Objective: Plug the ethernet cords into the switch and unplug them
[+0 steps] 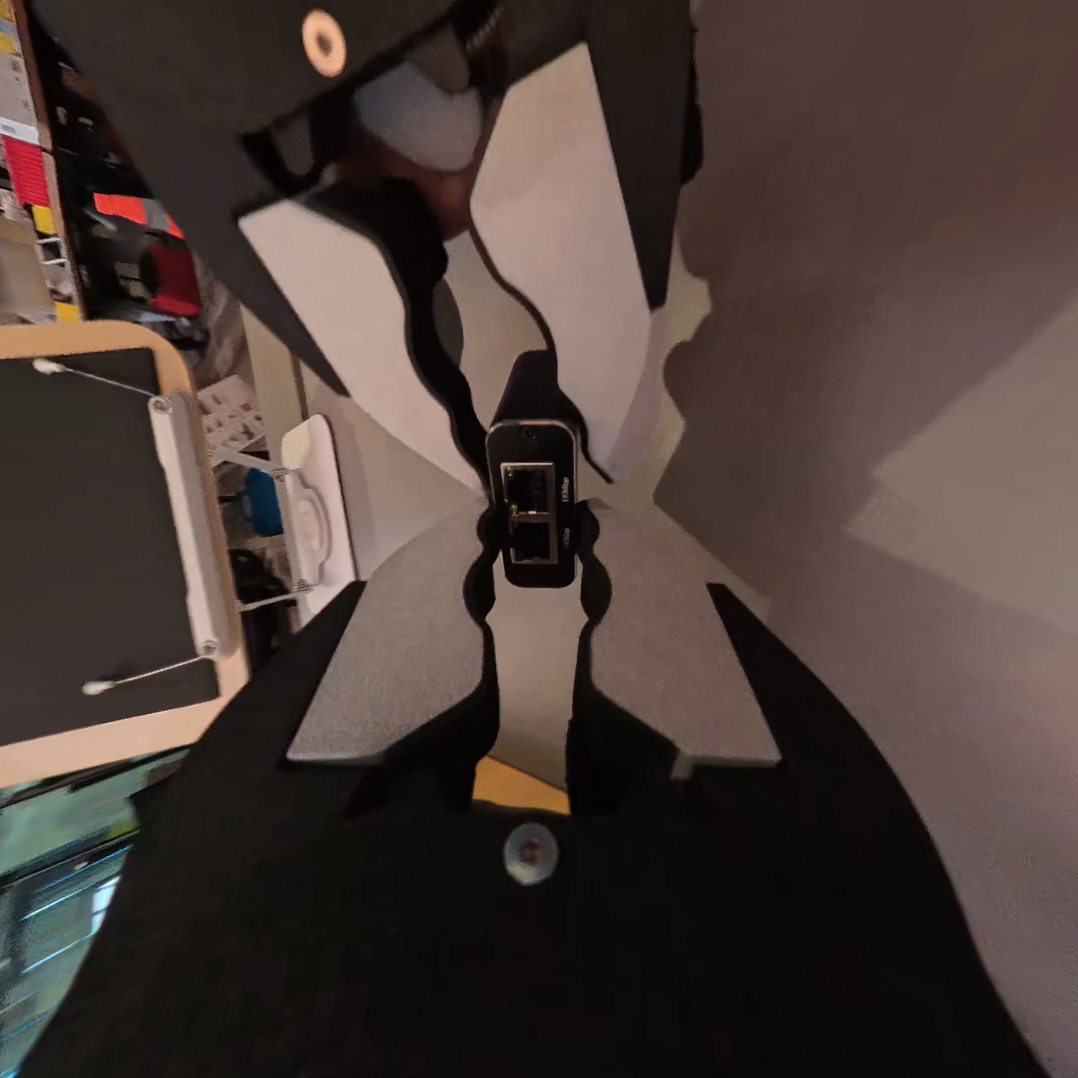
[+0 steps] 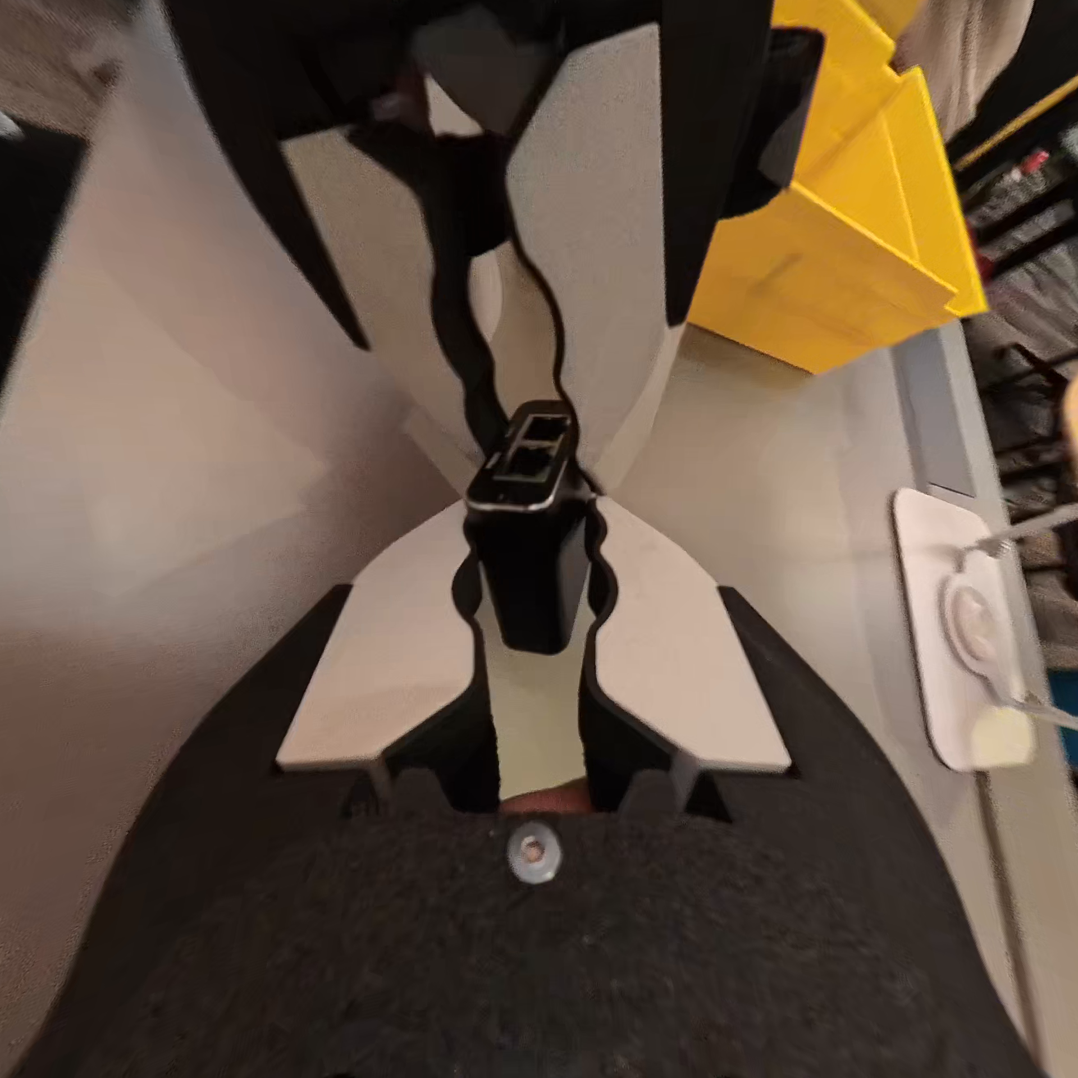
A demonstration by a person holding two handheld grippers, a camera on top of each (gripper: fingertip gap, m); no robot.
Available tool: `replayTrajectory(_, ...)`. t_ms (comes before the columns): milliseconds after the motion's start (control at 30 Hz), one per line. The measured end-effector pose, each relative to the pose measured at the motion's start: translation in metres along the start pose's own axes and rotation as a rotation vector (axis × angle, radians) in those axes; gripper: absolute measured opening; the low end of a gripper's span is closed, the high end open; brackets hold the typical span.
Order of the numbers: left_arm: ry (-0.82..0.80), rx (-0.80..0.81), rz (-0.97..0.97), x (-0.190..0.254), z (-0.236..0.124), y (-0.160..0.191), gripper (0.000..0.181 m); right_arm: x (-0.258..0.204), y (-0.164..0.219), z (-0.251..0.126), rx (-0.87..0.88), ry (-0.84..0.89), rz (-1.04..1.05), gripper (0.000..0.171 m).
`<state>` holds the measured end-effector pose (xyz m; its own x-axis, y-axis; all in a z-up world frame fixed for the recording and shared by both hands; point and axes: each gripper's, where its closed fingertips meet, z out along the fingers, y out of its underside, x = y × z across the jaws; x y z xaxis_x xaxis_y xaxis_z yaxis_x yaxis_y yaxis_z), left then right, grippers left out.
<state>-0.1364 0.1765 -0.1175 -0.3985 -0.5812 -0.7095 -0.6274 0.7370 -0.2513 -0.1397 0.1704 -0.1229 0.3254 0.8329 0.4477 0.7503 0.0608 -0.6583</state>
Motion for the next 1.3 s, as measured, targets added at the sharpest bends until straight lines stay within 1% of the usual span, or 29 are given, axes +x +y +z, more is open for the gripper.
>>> replayTrajectory(67,-0.030,-0.054,0.043,-0.003,0.005,0.001,0.025,0.004,0.007,0.002,-0.046,0.047,-0.035,0.032)
replayTrajectory(133,-0.050,-0.069,0.014,-0.006,0.008,0.001,0.025,0.008,0.010,0.002,-0.036,0.078,-0.036,0.031)
replayTrajectory(200,-0.035,-0.015,-0.089,-0.007,0.006,-0.004,0.024,0.012,0.011,0.000,-0.021,0.108,-0.061,0.025)
replayTrajectory(267,0.012,0.079,-0.220,-0.008,-0.007,-0.012,0.029,0.022,0.024,0.001,-0.082,0.186,-0.115,0.025)
replayTrajectory(300,0.027,0.118,-0.305,-0.011,-0.015,-0.014,0.033,0.028,0.028,0.001,-0.081,0.234,-0.152,0.025)
replayTrajectory(367,0.006,0.171,-0.510,-0.019,-0.032,-0.009,0.036,0.040,0.028,-0.001,-0.025,0.341,-0.191,0.025)
replayTrajectory(433,0.016,0.245,-0.766,-0.014,-0.048,-0.006,0.038,0.055,0.030,-0.001,-0.002,0.449,-0.220,0.025)
replayTrajectory(467,0.038,0.303,-0.912,-0.007,-0.055,-0.007,0.040,0.063,0.030,-0.002,0.009,0.507,-0.252,0.025)
replayTrajectory(533,0.137,0.432,-1.160,0.017,-0.068,-0.015,0.046,0.083,0.026,-0.003,0.054,0.629,-0.335,0.025)
replayTrajectory(600,0.182,0.455,-1.342,0.044,-0.073,-0.012,0.051,0.110,0.019,-0.008,0.131,0.767,-0.388,0.025)
replayTrajectory(667,0.158,0.468,-1.461,0.066,-0.077,-0.006,0.051,0.131,0.017,-0.006,0.190,0.853,-0.381,0.025)
replayTrajectory(733,0.119,0.453,-1.510,0.085,-0.079,0.001,0.048,0.141,0.017,0.003,0.228,0.899,-0.397,0.025)
replayTrajectory(767,0.105,0.387,-1.496,0.093,-0.079,0.008,0.046,0.143,0.020,0.010,0.230,0.895,-0.402,0.025)
replayTrajectory(800,0.065,0.313,-1.461,0.096,-0.081,0.019,0.043,0.142,0.022,0.017,0.227,0.868,-0.396,0.025)
replayTrajectory(833,0.005,0.278,-1.421,0.094,-0.084,0.029,0.041,0.139,0.023,0.024,0.217,0.825,-0.400,0.024)
replayTrajectory(900,-0.085,0.243,-1.380,0.090,-0.089,0.047,0.042,0.133,0.024,0.030,0.225,0.779,-0.424,0.024)
replayTrajectory(967,-0.123,0.182,-1.388,0.093,-0.090,0.068,0.046,0.128,0.028,0.034,0.214,0.729,-0.418,0.024)
replayTrajectory(1033,-0.152,0.146,-1.416,0.093,-0.092,0.084,0.047,0.128,0.026,0.032,0.229,0.721,-0.373,0.024)
replayTrajectory(1100,-0.188,0.138,-1.440,0.090,-0.096,0.095,0.046,0.130,0.024,0.030,0.246,0.725,-0.345,0.024)
replayTrajectory(1200,-0.270,0.113,-1.438,0.079,-0.108,0.116,0.041,0.129,0.028,0.034,0.209,0.718,-0.367,0.025)
replayTrajectory(1300,-0.271,0.098,-1.435,0.056,-0.124,0.143,0.040,0.125,0.028,0.041,0.190,0.700,-0.406,0.025)
